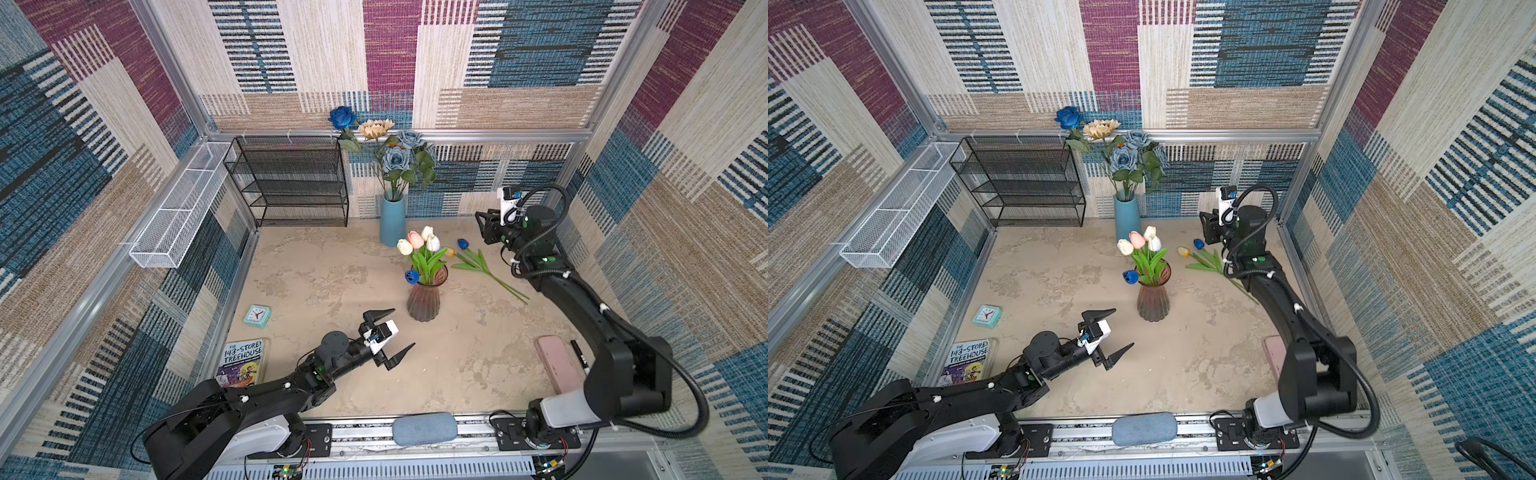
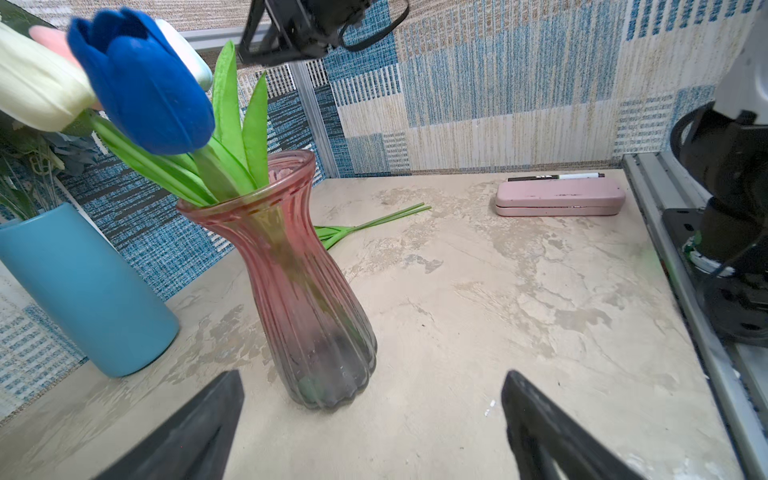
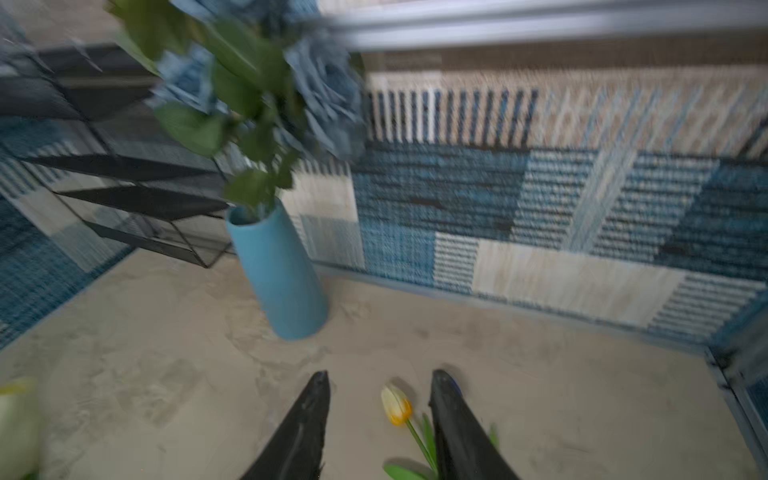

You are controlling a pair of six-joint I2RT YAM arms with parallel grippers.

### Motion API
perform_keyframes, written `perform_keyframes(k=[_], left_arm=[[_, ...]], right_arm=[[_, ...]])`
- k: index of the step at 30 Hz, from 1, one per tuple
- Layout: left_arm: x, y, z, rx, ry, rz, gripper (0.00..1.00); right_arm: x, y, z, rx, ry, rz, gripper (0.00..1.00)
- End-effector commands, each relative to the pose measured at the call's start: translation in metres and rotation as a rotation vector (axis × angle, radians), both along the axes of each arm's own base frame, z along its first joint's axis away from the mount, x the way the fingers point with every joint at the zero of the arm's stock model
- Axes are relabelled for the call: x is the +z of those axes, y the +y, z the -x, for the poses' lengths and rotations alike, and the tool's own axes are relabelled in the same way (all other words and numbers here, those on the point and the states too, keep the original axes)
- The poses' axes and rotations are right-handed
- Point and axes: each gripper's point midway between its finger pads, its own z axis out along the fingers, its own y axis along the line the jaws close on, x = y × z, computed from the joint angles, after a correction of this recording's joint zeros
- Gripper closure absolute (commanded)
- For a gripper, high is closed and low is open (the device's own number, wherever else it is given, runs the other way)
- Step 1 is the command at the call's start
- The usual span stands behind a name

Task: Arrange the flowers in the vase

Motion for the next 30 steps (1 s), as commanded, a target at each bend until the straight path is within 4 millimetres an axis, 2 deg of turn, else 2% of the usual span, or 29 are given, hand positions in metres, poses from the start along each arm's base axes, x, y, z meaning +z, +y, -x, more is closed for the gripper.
perform_keyframes(k=[1,4,6,10,13,20,26,30], left_arm=[[0.002,-0.004,0.003,-0.028,-0.006,0.001,0.0],[0.001,-0.006,0.003,-0.034,-0.003,-0.004,0.0],[0.0,-0.006,0.002,-0.035,-0.005,-0.007,0.0],[0.0,-0.005,0.002,-0.029,-0.007,-0.014,0.0],[0.0,-0.004,0.002,-0.023,-0.01,-0.018,0.0],[-0.002,-0.007,0.001,-0.033,0.0,-0.025,0.0],[-0.003,-0.008,0.001,-0.039,0.006,-0.027,0.0],[-0.003,-0.008,0.001,-0.041,0.009,-0.03,0.0]], right_arm=[[-0.101,-0.033,0.013,-0.02,0.406,0.111,0.6],[-0.154,-0.055,0.003,-0.041,0.555,0.194,0.62],[-0.18,-0.062,-0.002,-0.046,0.632,0.221,0.62],[-0.211,-0.066,-0.012,-0.02,0.685,0.26,0.58],[-0.233,-0.068,-0.007,-0.012,0.751,0.276,0.59],[-0.25,-0.068,0.009,0.047,0.776,0.331,0.6],[-0.26,-0.065,0.017,0.079,0.79,0.331,0.69],[-0.265,-0.062,0.018,0.086,0.798,0.315,0.79]])
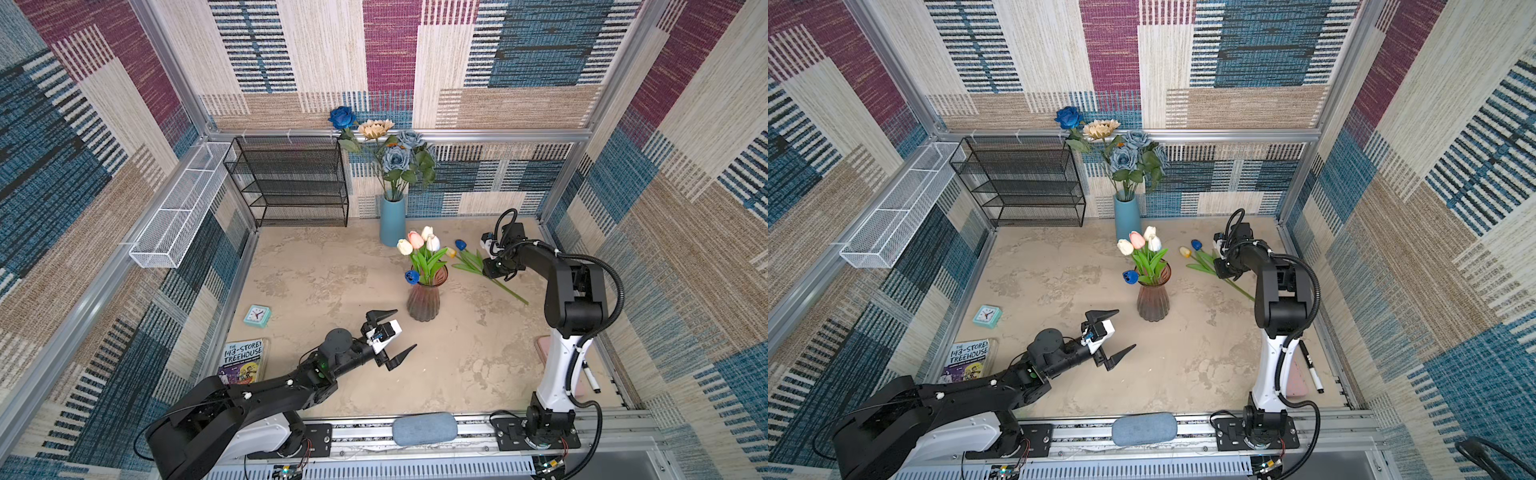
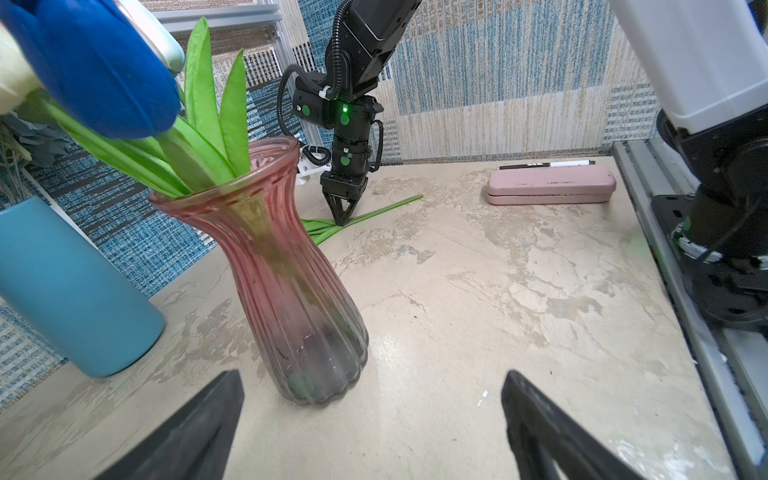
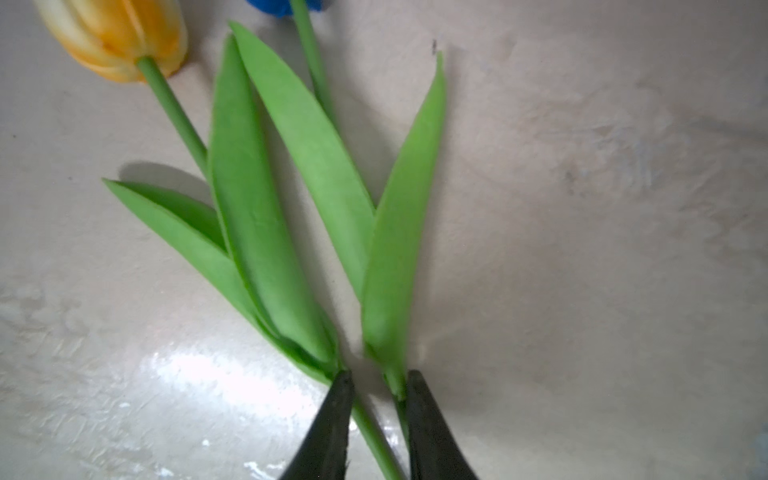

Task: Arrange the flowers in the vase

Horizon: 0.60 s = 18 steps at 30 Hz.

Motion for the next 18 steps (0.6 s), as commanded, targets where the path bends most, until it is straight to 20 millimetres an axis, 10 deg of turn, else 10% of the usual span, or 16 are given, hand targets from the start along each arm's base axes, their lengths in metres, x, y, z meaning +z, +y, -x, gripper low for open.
perform_keyframes(k=[1,18], left_arm=[[0.002,-0.003,0.002,-0.021,-0.008,-0.002,0.0],[0.001,-0.002,0.002,-0.021,-0.006,-0.007,0.0]], right_arm=[[-0.01,-0.002,0.007,0.003,0.033,0.013,0.81],[0.047,-0.034,-0.024,-0.213,-0.164,0.006,1.0]])
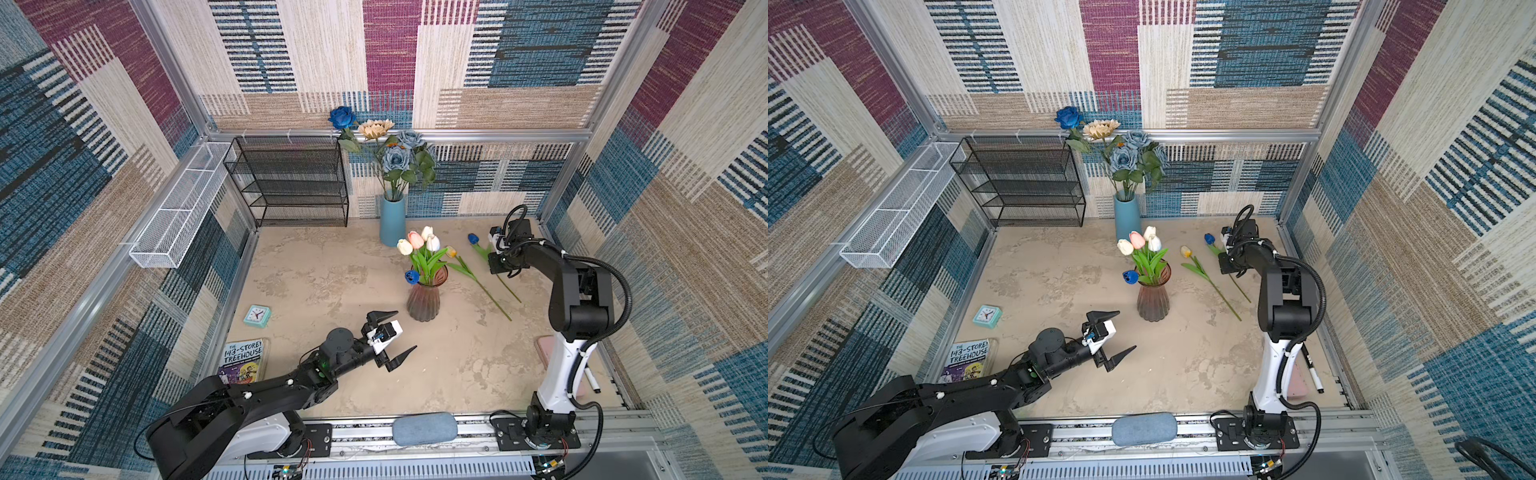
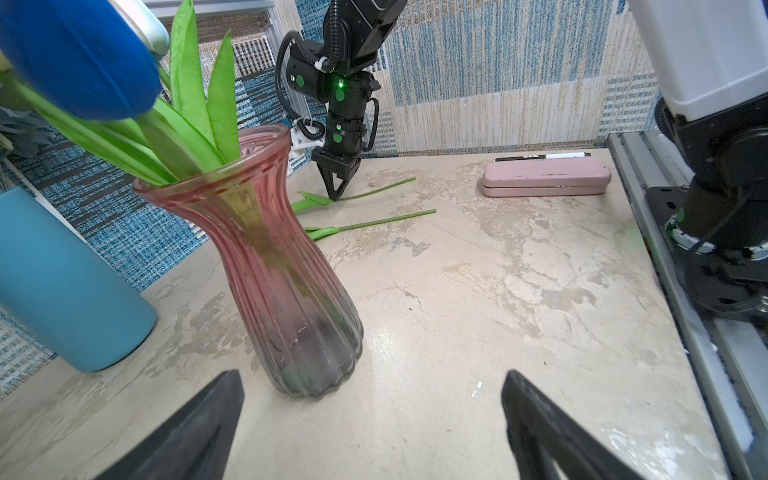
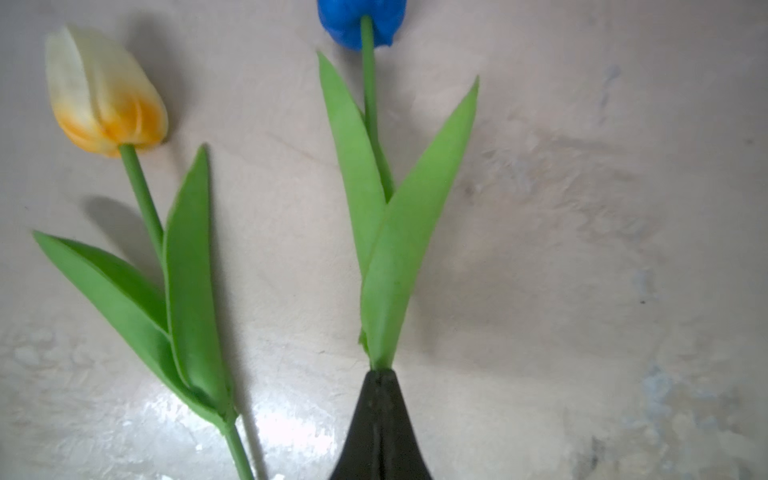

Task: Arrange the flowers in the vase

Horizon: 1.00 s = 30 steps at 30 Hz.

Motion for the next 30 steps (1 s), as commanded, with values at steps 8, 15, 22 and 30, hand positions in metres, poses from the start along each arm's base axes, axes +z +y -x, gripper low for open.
perform_keyframes(k=[8,15,22,30], left_arm=[[0.011,-0.003,0.005,-0.033,-0.025,0.028,0.0],[0.012,-0.003,0.007,-0.043,-0.024,0.028,0.0],[0.01,-0.006,0.007,-0.053,-0.013,0.031,0.0],[0.009,-0.006,0.006,-0.049,-0.014,0.025,0.0]], right_arm=[[0.102,0.006,-0.008,-0.07,-0.335,-0.112,1.0],[0.17,0.024,0.015,-0.035,-0.554,-0.218,1.0],[0.138,0.024,0.018,-0.063,-0.448,-0.24,1.0],[0.084,0.02,0.008,-0.117,-0.288,-0.247,1.0]])
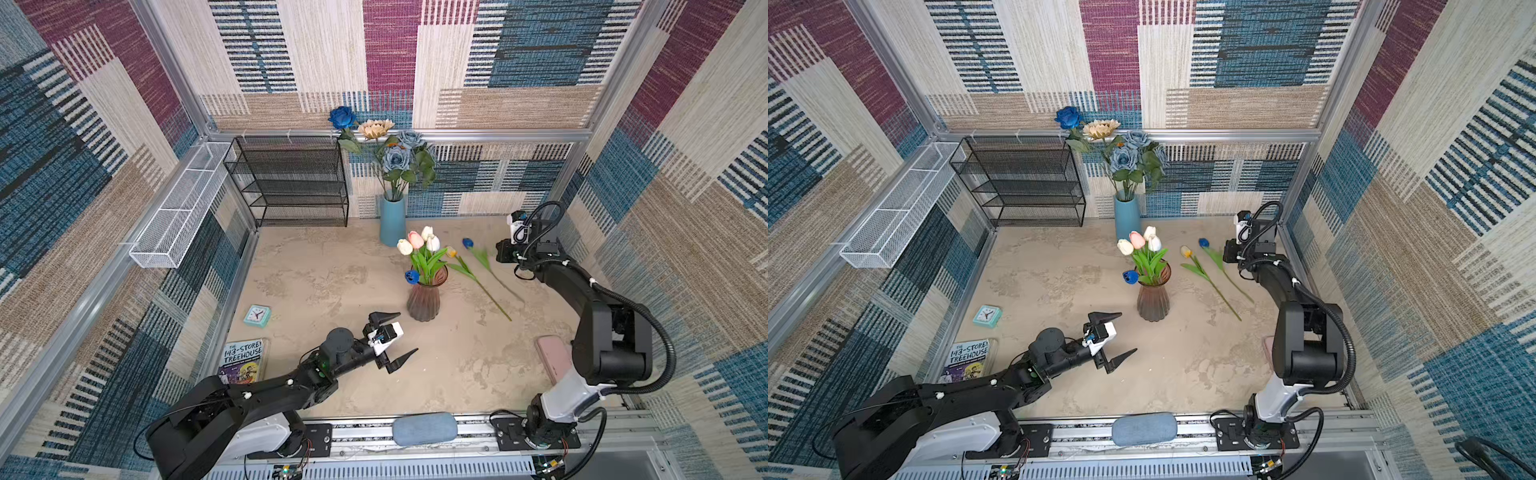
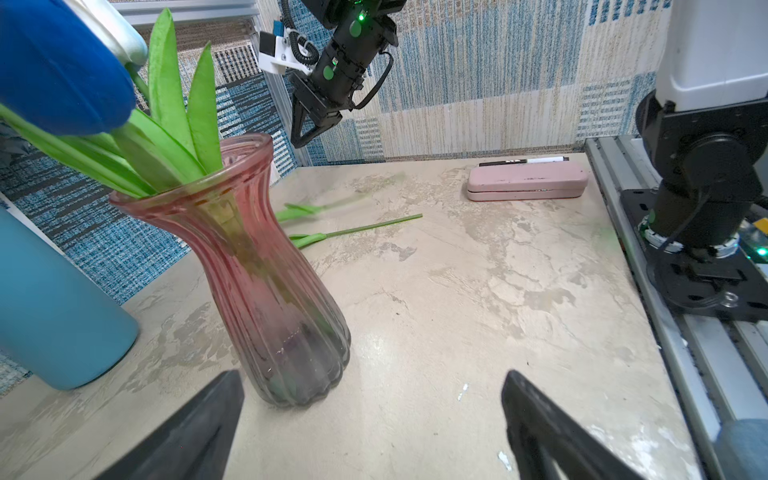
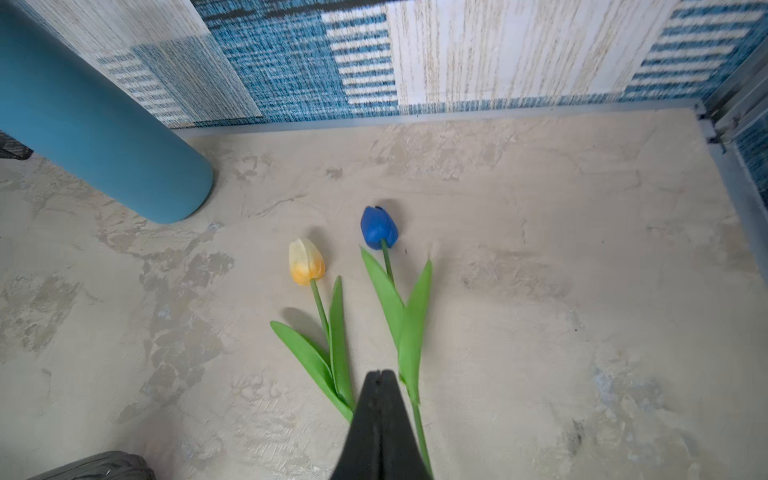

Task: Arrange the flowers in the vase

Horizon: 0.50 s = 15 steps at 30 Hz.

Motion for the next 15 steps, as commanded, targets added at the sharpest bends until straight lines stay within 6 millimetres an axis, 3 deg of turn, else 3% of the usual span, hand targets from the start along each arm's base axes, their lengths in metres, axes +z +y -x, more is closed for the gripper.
perform_keyframes(k=[1,2,5,7,10,12,15], left_arm=[[0.007,-0.002,0.0,-0.007,-0.016,0.018,0.0],[0.007,-0.002,0.0,-0.006,-0.017,0.016,0.0],[0.006,-0.001,-0.001,-0.004,-0.018,0.01,0.0],[0.006,-0.001,-0.001,-0.004,-0.017,0.006,0.0],[0.004,-0.004,-0.001,-0.012,-0.012,0.003,0.0],[0.003,-0.005,-0.001,-0.019,-0.011,0.002,0.0],[0.003,-0.006,-0.001,-0.021,-0.011,-0.001,0.0]], right_arm=[[-0.025,-0.004,-0.002,-0.032,0.104,-0.001,1.0],[-0.034,-0.006,-0.002,-0.031,0.141,0.009,0.96],[-0.058,-0.012,0.005,-0.007,0.266,0.083,0.71],[-0.074,-0.03,0.011,-0.059,0.35,0.173,0.59],[-0.092,-0.034,0.021,-0.017,0.435,0.233,0.44],[-0.103,-0.029,0.028,0.038,0.494,0.228,0.4],[-0.116,-0.043,0.036,0.028,0.563,0.311,0.39]])
